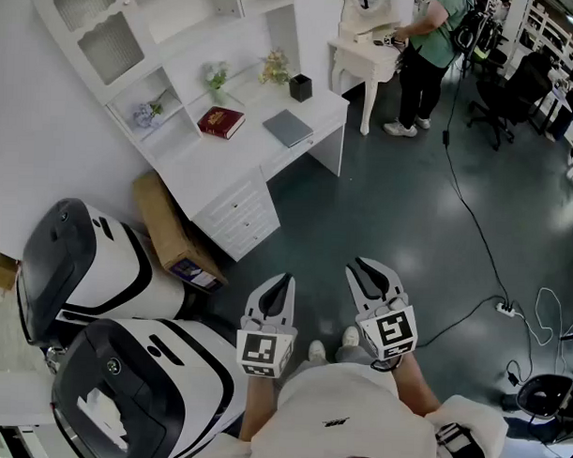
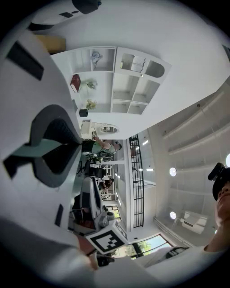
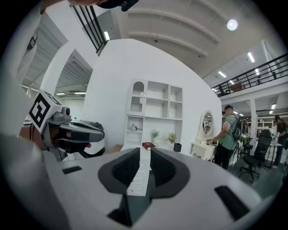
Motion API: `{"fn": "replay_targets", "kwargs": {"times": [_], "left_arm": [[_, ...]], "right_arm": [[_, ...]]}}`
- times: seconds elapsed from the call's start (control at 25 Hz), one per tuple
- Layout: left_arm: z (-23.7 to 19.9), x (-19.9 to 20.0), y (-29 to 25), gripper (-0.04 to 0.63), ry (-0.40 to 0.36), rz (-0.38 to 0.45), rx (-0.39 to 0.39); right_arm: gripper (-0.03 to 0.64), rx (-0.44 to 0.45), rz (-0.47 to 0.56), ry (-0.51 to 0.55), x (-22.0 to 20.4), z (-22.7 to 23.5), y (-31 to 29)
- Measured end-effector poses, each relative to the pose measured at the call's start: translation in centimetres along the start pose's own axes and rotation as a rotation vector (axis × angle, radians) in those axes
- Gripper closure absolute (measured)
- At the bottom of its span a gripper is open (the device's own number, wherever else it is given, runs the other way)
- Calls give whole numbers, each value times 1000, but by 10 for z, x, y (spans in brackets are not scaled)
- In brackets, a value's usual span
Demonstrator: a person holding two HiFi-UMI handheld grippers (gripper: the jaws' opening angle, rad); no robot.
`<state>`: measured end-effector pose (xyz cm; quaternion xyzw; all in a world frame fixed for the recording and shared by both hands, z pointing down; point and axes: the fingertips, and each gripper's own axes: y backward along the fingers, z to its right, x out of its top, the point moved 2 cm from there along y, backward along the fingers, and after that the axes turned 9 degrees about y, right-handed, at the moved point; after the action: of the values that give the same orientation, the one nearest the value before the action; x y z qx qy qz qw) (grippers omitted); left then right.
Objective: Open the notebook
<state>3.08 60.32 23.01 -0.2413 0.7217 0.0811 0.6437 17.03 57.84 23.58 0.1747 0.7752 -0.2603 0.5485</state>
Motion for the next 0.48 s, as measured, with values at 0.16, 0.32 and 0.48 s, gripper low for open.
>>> {"fn": "replay_targets", "kwargs": {"times": [0.16, 0.32, 0.48], "left_arm": [[-4, -6, 10, 595, 2, 1, -16], [-7, -14, 17, 595, 9, 3, -36], [-12, -19, 17, 595, 6, -7, -45]], "right_arm": [[561, -2, 9, -17, 1, -18, -1], [581, -16, 4, -55, -4, -27, 0], [581, -31, -6, -47, -7, -33, -2]]}}
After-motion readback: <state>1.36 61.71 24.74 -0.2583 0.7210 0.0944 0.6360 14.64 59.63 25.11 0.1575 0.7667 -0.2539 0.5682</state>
